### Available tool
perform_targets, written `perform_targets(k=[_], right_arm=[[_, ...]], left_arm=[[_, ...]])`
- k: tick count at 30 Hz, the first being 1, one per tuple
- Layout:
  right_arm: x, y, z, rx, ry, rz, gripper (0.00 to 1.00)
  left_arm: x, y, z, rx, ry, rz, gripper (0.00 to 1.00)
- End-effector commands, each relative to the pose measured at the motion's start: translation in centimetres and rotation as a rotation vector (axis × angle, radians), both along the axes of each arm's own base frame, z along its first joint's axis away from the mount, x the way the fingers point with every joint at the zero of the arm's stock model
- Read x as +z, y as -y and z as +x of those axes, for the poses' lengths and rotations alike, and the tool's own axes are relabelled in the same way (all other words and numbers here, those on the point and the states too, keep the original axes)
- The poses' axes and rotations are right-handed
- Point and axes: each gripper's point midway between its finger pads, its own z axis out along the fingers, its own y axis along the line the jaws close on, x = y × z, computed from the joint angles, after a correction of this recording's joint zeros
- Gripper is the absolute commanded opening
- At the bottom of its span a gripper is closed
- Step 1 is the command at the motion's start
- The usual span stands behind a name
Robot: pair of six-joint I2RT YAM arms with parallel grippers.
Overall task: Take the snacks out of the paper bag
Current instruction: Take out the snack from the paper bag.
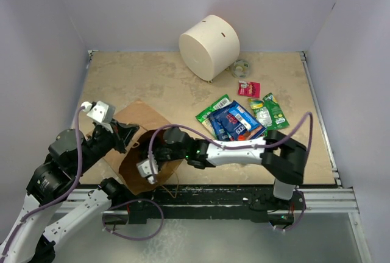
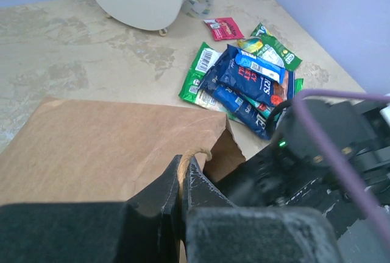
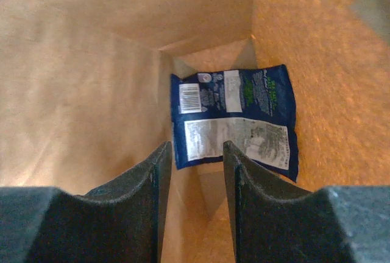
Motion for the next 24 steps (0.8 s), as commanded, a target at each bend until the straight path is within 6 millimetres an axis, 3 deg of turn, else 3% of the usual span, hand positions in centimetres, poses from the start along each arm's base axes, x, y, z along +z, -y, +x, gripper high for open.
perform_targets(k=[1,12,14,24], right_arm=[[3.0,-3.6,3.3,-0.111,0.127,0.139,0.42],[-1.9,-7.0,4.9,-0.128,0.129,0.111,0.43],[-1.7,-7.7,5.2,-0.134,0.126,0.114,0.44],[-4.6,-8.4,8.2,-0.242,0.112,0.054,0.49]], left_arm=[[3.9,-0.8,-0.1,0.03,0.1,-0.063,0.0],[5.4,-0.6,-0.1,0.003,0.137,-0.028,0.0],[5.5,-0.2,-0.1,-0.016,0.138,-0.026,0.0],[5.9,1.8,0.8,-0.084,0.157,-0.032,0.0]])
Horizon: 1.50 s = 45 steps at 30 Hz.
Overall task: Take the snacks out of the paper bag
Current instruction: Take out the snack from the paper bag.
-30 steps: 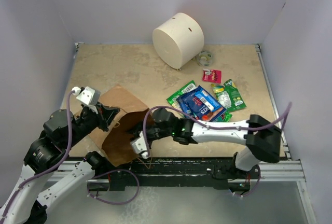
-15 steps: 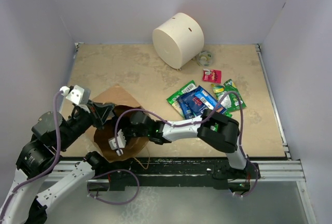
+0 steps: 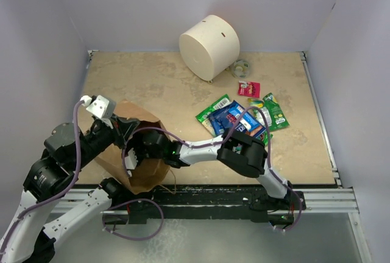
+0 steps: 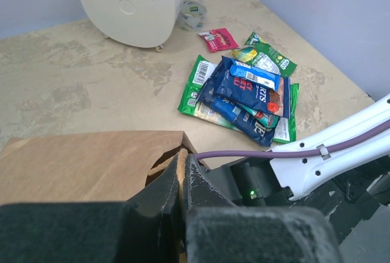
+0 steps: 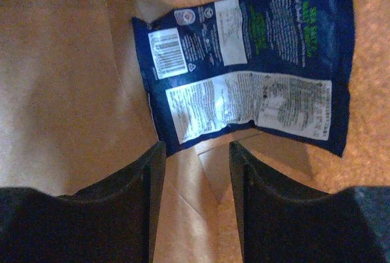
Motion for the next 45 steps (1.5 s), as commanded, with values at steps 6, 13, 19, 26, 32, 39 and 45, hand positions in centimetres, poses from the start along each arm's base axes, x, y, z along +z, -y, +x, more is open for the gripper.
perform_targets(k=[6,13,19,26,32,39,45], right_arm=[[3.4,-0.2,0.6,0.005,-0.158,0.144,0.55],[4.7,2.3,0.7,-0.056,-0.457,0.265,0.59],[4.0,6.4,3.0,-0.248,-0.614,0.355,0.6],[0.7,8.7,4.9,-0.434,-0.729,0.348,0.64],[-1.6,8.0,5.8,-0.497,-0.771,0.337,0.72],[-3.7,6.7,7.1,-0.583,-0.83,0.32,0.96],[-6.6,6.8,9.0,-0.722,-0.822,0.27,0.95]], left_arm=[[4.3,2.7,2.3,-0.05,0.136,-0.074,0.0],[5.4,6.4,4.8,-0.134,0.181,-0.103,0.0],[5.6,8.3,5.8,-0.187,0.184,-0.117,0.0],[5.1,8.7,5.6,-0.21,0.16,-0.111,0.0],[5.1,9.6,5.4,-0.248,0.133,-0.136,0.0],[4.0,11.2,5.5,-0.305,0.071,-0.171,0.0],[3.6,11.5,5.2,-0.323,0.051,-0.182,0.0]])
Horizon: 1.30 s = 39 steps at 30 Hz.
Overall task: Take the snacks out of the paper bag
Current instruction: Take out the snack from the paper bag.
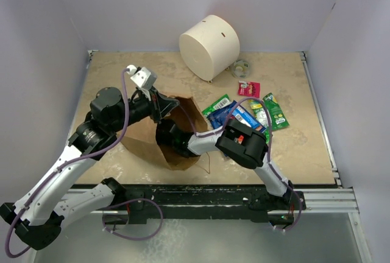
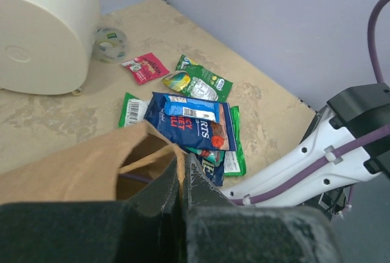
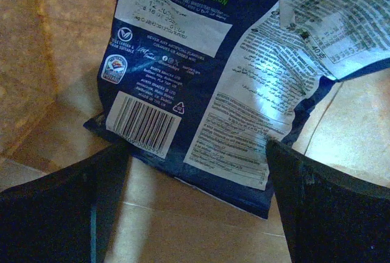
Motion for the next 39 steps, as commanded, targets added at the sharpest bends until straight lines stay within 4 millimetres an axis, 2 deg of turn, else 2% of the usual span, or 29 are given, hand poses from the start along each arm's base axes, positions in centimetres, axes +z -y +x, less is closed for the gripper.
perform_targets(k=[1,3,6,12,17,22,26,31,39], right_arm=[[-0.4,-0.3,2.0,-0.111,-0.022,-0.034,0.94],[-0.9,-0.2,2.5,-0.127,-0.018,-0.065,0.9],[-1.9,0.0,3.0,-0.144,-0.012,-0.123,0.77],[-2.6,0.4,3.1,-0.143,-0.001,-0.176,0.46],[0.4,0.5,3.5,-0.131,0.072,-0.161,0.23],[4.5,0.6,2.3,-0.072,0.14,-0.087,0.09],[7.8,0.8,1.7,-0.047,0.187,-0.052,0.01],[11.4,1.7,0.3,-0.016,0.208,0.011,0.0],[13.7,3.9,-3.0,0.07,0.181,0.047,0.0]], left_arm=[[2.2,0.5,-0.8,-0.042,0.045,-0.073,0.0],[2.2,0.0,-1.0,-0.03,0.046,-0.072,0.0],[1.7,-0.7,-1.3,-0.004,0.037,-0.062,0.0],[0.2,-2.6,-1.9,0.062,0.008,-0.029,0.0],[-0.9,-4.9,-1.9,0.167,-0.003,0.007,0.0],[-1.2,-7.1,-1.2,0.28,0.013,0.05,0.0],[-1.1,-7.6,-0.6,0.315,0.03,0.081,0.0],[-0.5,-7.9,0.2,0.345,0.05,0.105,0.0],[1.1,-9.0,1.5,0.424,0.095,0.13,0.0]])
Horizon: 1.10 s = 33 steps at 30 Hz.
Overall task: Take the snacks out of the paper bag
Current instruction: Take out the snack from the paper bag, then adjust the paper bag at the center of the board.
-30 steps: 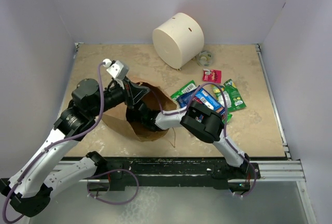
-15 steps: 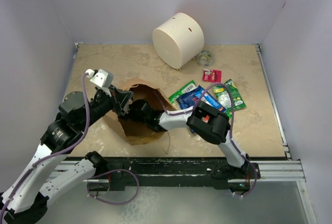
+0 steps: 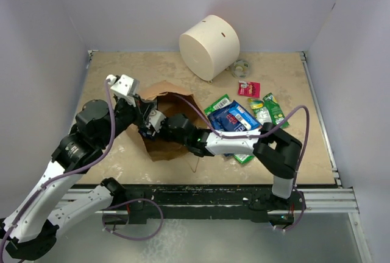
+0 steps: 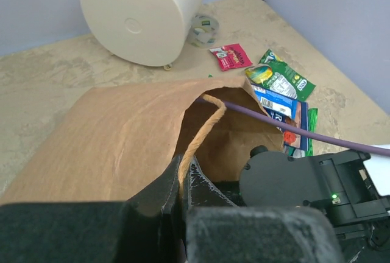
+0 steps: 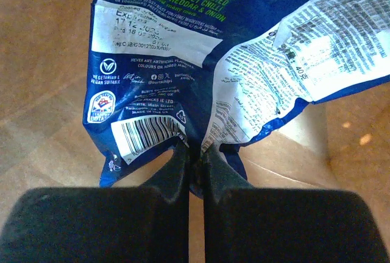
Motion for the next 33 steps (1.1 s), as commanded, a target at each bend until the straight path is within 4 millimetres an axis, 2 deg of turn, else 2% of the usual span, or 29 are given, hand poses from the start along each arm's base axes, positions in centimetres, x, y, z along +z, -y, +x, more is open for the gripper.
perform_targets(k=[1,6,8,13,15,20,25,27,28,29,30,33], right_arm=[[4.8,-0.1,-2.4,0.109,0.026,0.106,0.0],[5.0,1.8,-4.2,0.157,0.002,0.085,0.0],[6.5,2.3,-5.0,0.184,0.007,0.107,0.0],[7.5,4.6,-6.6,0.262,0.085,0.079,0.0],[8.7,5.4,-6.8,0.265,0.133,0.098,0.0],[15.0,7.4,-8.4,0.315,0.271,0.191,0.0],[21.7,9.9,-8.2,0.246,0.383,0.281,0.0],[23.7,11.0,-7.9,0.216,0.434,0.274,0.0],[25.2,11.7,-7.7,0.189,0.464,0.278,0.0],[25.7,12.4,-7.2,0.152,0.487,0.266,0.0],[27.9,13.6,-6.5,0.085,0.521,0.288,0.0],[31.3,18.1,-3.3,-0.209,0.571,0.315,0.0]], left_arm=[[3.2,-1.9,1.0,0.101,0.089,0.008,0.0],[4.2,-2.6,1.9,0.15,0.114,0.041,0.0],[4.3,-2.7,2.1,0.162,0.119,0.056,0.0],[4.2,-3.3,2.8,0.209,0.117,0.066,0.0],[4.2,-3.2,3.0,0.214,0.11,0.065,0.0],[4.8,-2.8,3.5,0.222,0.086,0.058,0.0],[5.3,-2.8,4.1,0.265,0.04,0.035,0.0],[5.6,-2.6,4.2,0.263,0.037,0.025,0.0],[5.8,-2.4,4.3,0.26,0.039,0.017,0.0],[6.1,-2.3,4.5,0.259,0.045,0.009,0.0],[6.3,-2.1,4.7,0.259,0.048,0.001,0.0],[7.1,-1.6,5.4,0.27,0.043,-0.025,0.0]])
